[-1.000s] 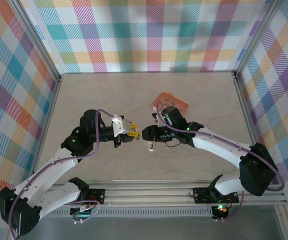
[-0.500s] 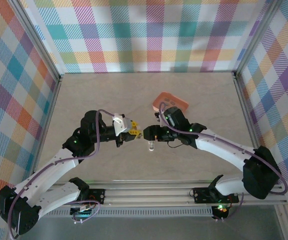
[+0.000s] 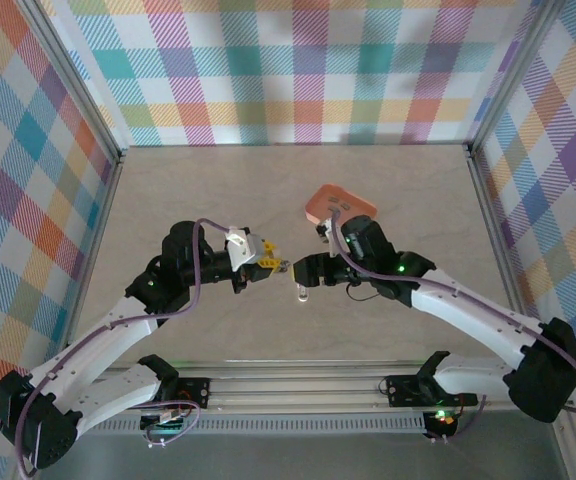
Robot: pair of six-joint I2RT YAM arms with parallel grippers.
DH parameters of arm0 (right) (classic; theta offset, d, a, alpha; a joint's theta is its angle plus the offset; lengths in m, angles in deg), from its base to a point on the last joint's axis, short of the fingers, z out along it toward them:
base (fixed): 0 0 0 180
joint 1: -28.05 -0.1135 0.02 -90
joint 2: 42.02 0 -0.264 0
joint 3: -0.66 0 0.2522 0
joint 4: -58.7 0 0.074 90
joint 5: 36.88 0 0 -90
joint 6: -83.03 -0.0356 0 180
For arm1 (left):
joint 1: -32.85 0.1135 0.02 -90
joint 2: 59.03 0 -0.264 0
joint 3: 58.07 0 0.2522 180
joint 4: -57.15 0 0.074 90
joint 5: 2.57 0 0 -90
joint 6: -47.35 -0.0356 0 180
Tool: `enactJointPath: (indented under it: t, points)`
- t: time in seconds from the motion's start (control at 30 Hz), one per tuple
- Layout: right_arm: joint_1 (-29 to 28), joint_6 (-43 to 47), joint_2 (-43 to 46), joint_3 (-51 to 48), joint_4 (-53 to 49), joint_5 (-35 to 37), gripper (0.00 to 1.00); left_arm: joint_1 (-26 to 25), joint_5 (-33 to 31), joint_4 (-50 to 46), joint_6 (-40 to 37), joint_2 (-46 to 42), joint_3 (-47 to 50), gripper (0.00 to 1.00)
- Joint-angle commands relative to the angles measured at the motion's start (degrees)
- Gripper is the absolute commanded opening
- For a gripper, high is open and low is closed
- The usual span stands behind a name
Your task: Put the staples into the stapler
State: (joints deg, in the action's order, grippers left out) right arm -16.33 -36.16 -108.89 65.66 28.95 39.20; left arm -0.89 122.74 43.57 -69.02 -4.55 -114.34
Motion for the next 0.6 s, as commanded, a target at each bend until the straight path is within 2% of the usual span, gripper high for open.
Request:
enactJointPath:
  t: [0.0,0.13,0.4,0.47,0.57]
  points:
    - [-0.27,7.85,3.10,0.70,-1.19,2.91,0.67,-0.61,1.31,1.46,-0.08,0.32,0.26,0.00]
    - [-0.25,18.91,4.93,0.42,0.14,1.86,0.66,-0.55,4.46,1.37,-2.84,0.39,0.50,0.00]
    - [-0.30,58.71,6.35,-1.98,1.69,-10.82,0.59,-0.54,12.18,-0.85,-9.47,1.99,-1.15,0.00]
    - [-0.36,64.11,5.69,-1.61,1.47,-13.32,0.59,-0.54,13.18,-2.06,-11.28,2.43,-1.91,0.00]
    - [-0.34,66.54,4.45,-1.41,4.05,-14.15,0.59,-0.60,13.82,-2.47,-12.71,2.42,-2.22,0.00]
